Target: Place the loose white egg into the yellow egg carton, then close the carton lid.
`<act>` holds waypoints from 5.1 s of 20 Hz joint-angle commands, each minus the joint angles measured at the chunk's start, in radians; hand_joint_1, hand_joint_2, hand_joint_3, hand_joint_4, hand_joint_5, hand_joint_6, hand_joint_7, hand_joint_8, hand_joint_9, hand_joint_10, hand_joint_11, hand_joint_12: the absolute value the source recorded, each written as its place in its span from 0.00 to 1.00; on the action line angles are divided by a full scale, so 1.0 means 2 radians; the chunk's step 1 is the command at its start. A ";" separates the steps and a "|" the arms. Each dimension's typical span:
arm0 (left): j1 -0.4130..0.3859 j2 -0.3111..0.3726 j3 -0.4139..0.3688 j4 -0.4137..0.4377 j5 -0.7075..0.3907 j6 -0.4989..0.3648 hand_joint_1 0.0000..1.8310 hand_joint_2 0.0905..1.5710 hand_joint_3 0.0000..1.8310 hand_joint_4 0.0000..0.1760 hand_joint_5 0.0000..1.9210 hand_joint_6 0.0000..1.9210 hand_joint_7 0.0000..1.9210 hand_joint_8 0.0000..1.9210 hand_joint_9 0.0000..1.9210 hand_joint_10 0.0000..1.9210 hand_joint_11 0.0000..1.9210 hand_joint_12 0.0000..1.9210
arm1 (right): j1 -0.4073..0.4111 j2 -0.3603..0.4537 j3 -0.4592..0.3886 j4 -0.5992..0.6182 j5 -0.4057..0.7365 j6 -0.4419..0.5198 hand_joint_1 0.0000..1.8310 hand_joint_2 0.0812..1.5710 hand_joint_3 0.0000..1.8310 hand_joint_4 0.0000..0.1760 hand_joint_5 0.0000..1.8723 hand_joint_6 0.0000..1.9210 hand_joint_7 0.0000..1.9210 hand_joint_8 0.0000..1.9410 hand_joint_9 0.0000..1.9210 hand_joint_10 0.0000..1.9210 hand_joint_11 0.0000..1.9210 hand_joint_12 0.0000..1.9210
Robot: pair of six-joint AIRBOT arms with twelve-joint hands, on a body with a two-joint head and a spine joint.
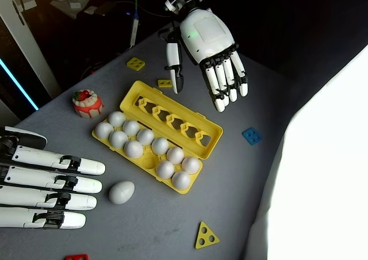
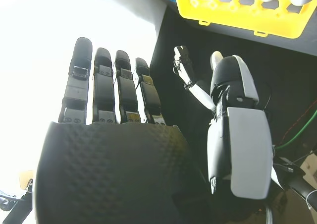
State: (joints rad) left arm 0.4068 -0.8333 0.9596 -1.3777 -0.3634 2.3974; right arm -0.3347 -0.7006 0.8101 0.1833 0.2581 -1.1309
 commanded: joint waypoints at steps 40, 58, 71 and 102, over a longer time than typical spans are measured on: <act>-0.069 0.028 0.003 -0.327 -0.002 0.300 0.34 0.78 0.00 0.40 0.03 0.00 0.05 0.00 0.03 0.00 0.00 0.09 | -0.037 -0.237 0.223 0.275 -0.038 -0.052 0.51 0.71 0.00 0.00 0.04 0.35 0.00 0.00 0.00 0.00 0.00 0.00; -0.081 0.034 -0.010 -0.333 -0.030 0.295 0.33 0.79 0.00 0.39 0.02 0.00 0.04 0.00 0.03 0.00 0.00 0.11 | -0.064 -0.286 0.275 0.294 -0.023 -0.062 0.51 0.71 0.00 0.00 0.03 0.35 0.00 0.00 0.00 0.00 0.00 0.00; -0.070 0.034 -0.013 -0.332 -0.042 0.297 0.31 0.79 0.00 0.38 0.03 0.00 0.06 0.00 0.05 0.00 0.00 0.17 | -0.067 -0.289 0.274 0.294 -0.022 -0.070 0.50 0.72 0.00 0.00 0.06 0.44 0.00 0.00 0.00 0.00 0.00 0.00; -0.024 0.030 -0.013 -0.365 -0.042 0.297 0.30 0.79 0.00 0.40 0.03 0.00 0.04 0.00 0.03 0.00 0.00 0.12 | -0.042 -0.285 0.268 0.277 -0.015 -0.067 0.62 0.72 0.00 0.00 0.49 0.57 0.25 0.02 0.05 0.04 0.00 0.00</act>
State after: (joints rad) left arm 0.3656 -0.7708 0.9279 -2.1460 -0.4736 2.9887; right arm -0.4286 -1.2770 1.3457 0.7433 0.1486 -1.2720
